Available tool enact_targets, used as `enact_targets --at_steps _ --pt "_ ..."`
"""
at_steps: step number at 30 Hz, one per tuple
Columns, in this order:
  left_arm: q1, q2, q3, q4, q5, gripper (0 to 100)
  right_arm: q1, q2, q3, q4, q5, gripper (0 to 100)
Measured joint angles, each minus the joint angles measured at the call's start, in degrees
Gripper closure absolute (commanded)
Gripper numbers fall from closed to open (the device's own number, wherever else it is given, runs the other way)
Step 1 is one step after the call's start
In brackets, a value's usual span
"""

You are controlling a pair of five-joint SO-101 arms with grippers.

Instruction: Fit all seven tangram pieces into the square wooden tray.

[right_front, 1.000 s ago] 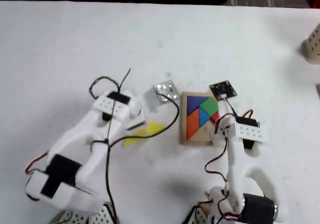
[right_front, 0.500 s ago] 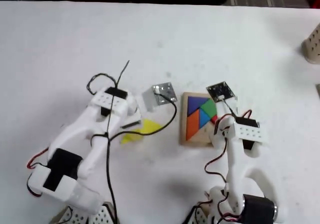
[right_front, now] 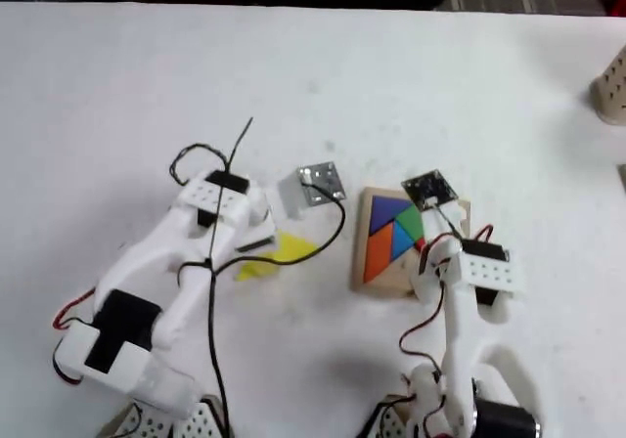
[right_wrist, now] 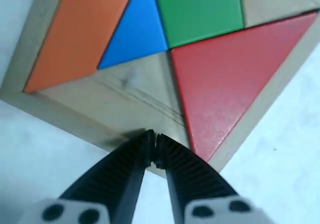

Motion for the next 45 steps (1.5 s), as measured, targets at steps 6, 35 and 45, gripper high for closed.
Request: enact_targets --at_steps 6,35,45 --pt "0.00 0.00 -0.18 0.44 -0.18 68 0.00 -8.62 5.36 0.00 2.02 98.2" --pt "1.14 9.49 -11.16 3.60 2.73 61 -1.14 -19.96 11.87 0.00 5.19 98.2" --pt "1.67 11.08 -13.36 5.71 2.73 78 -1.14 -19.96 11.87 0.00 5.27 98.2"
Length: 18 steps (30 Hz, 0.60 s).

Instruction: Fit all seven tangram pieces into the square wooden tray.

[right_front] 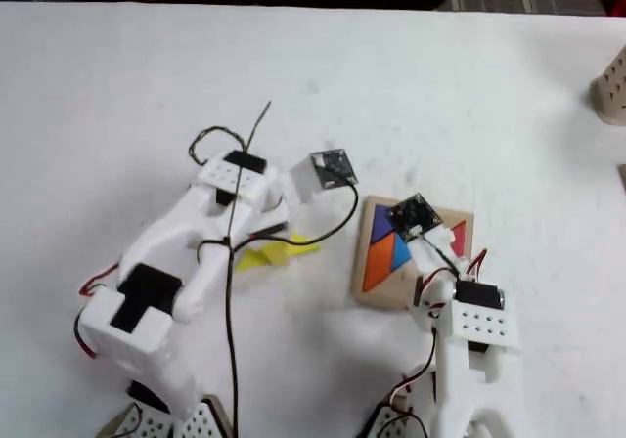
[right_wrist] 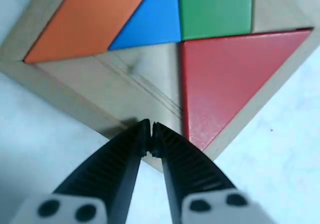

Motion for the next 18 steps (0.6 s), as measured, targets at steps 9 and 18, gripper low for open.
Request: enact_targets --at_steps 9,18 --pt "0.00 -0.09 -0.53 0.09 0.00 78 0.00 0.00 0.00 0.00 0.00 98.2" --pt "0.00 -0.09 -0.97 0.09 6.33 78 0.00 0.00 0.00 0.00 0.00 98.2"
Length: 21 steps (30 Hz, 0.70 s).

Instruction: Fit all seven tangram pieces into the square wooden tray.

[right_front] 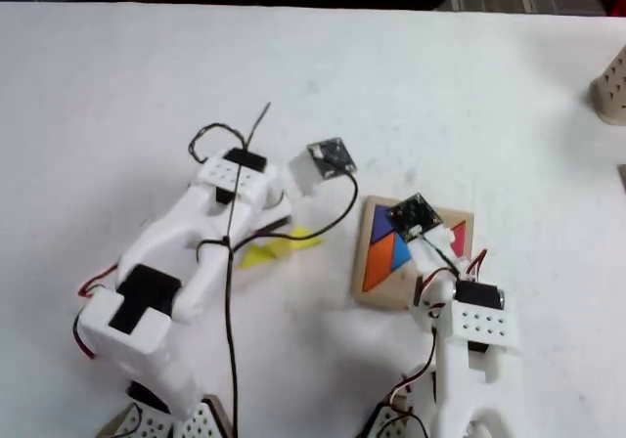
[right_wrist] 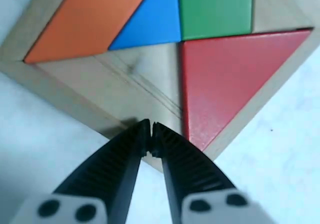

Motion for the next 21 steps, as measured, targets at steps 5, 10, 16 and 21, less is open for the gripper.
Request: enact_targets --at_steps 5,10,16,21 --pt "0.00 0.00 -0.09 0.00 4.22 81 0.00 0.00 0.00 0.00 0.00 98.2" --pt "0.09 -1.05 -0.70 -0.09 5.19 86 0.00 0.00 0.00 0.00 0.00 98.2" --pt "0.09 -0.09 -1.32 -0.88 5.36 86 0.00 -0.09 0.00 0.00 0.00 98.2" --pt "0.09 -0.09 -1.32 -1.14 5.63 83 0.00 -0.09 0.00 0.00 0.00 98.2"
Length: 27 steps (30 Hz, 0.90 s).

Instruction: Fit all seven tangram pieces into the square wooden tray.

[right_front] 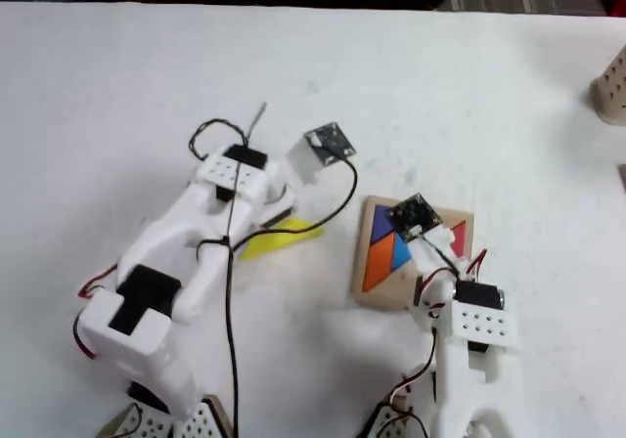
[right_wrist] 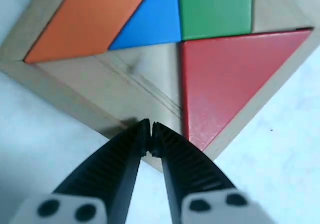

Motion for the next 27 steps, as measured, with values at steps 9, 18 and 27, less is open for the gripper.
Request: enact_targets --at_steps 9,18,27 --pt "-0.35 0.44 -2.02 4.40 0.00 61 0.00 0.00 0.00 0.00 0.00 98.2" --pt "-1.49 0.62 -2.02 3.78 -8.79 64 0.00 0.00 0.00 0.00 0.00 98.2" --pt "-3.08 3.34 -2.02 -2.20 -8.88 64 0.00 0.00 0.00 0.00 0.00 98.2"
